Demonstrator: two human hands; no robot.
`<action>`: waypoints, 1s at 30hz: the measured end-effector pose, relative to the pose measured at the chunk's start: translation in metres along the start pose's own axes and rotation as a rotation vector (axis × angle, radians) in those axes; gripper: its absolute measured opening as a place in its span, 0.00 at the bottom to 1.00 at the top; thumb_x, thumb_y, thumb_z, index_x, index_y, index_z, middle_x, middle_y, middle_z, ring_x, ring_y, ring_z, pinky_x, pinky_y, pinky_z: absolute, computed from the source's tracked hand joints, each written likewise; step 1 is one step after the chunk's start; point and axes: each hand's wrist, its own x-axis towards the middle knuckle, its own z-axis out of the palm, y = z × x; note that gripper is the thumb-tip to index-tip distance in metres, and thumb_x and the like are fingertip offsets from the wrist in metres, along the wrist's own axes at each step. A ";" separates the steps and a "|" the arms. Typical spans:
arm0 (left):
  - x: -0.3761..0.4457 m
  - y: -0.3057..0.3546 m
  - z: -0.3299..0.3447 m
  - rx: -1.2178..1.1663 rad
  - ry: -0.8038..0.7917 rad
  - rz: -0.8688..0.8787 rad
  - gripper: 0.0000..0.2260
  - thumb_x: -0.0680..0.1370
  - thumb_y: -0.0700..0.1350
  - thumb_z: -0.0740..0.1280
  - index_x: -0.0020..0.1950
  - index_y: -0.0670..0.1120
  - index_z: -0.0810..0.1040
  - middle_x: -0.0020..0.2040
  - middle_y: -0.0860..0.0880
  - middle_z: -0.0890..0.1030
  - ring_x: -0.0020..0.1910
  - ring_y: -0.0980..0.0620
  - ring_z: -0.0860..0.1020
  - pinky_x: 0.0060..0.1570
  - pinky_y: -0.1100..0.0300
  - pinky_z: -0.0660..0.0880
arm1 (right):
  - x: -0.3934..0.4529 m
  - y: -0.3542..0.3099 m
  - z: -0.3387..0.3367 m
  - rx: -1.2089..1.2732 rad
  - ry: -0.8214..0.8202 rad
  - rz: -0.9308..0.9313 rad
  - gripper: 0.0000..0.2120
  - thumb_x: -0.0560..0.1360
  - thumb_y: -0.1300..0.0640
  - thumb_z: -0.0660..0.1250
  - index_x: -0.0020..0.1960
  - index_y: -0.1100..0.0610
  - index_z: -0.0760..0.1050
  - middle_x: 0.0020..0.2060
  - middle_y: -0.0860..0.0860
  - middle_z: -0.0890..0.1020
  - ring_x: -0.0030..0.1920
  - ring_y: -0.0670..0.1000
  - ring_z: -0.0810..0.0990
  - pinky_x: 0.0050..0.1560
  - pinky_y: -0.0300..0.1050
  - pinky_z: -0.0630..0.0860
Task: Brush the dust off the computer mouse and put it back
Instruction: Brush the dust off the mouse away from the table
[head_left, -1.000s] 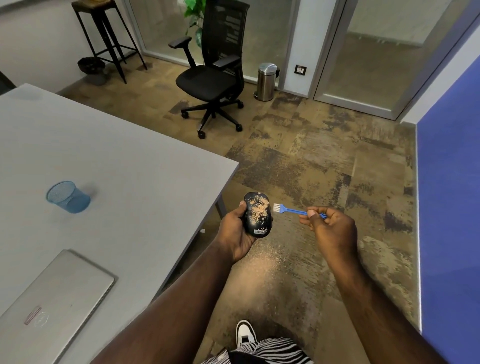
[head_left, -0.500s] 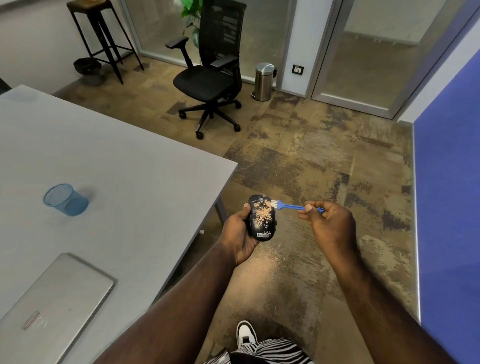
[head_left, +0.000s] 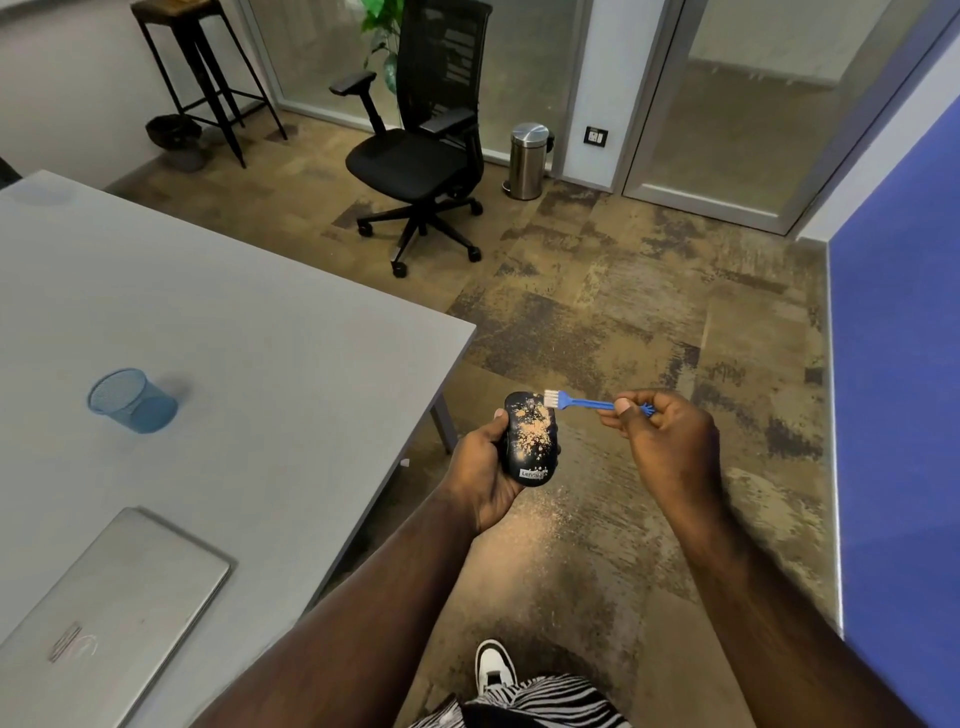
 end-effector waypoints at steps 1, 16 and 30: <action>0.001 0.000 0.000 0.001 0.000 -0.002 0.23 0.84 0.52 0.50 0.57 0.36 0.77 0.49 0.38 0.82 0.47 0.41 0.79 0.53 0.49 0.76 | -0.001 -0.001 0.001 -0.029 -0.009 -0.010 0.05 0.76 0.57 0.69 0.45 0.48 0.80 0.33 0.41 0.84 0.39 0.41 0.85 0.40 0.37 0.80; 0.003 -0.006 0.002 0.018 -0.020 -0.012 0.22 0.84 0.51 0.51 0.57 0.37 0.78 0.52 0.37 0.82 0.49 0.40 0.79 0.56 0.48 0.74 | 0.013 -0.008 -0.001 -0.032 -0.021 -0.053 0.05 0.77 0.58 0.68 0.46 0.49 0.80 0.35 0.44 0.85 0.37 0.39 0.84 0.40 0.35 0.79; 0.002 -0.010 0.005 0.031 -0.014 -0.035 0.22 0.83 0.51 0.51 0.58 0.37 0.77 0.55 0.36 0.80 0.50 0.41 0.78 0.57 0.48 0.74 | 0.025 -0.010 -0.001 -0.183 -0.004 -0.079 0.04 0.76 0.57 0.68 0.48 0.54 0.82 0.36 0.48 0.84 0.38 0.47 0.85 0.40 0.43 0.81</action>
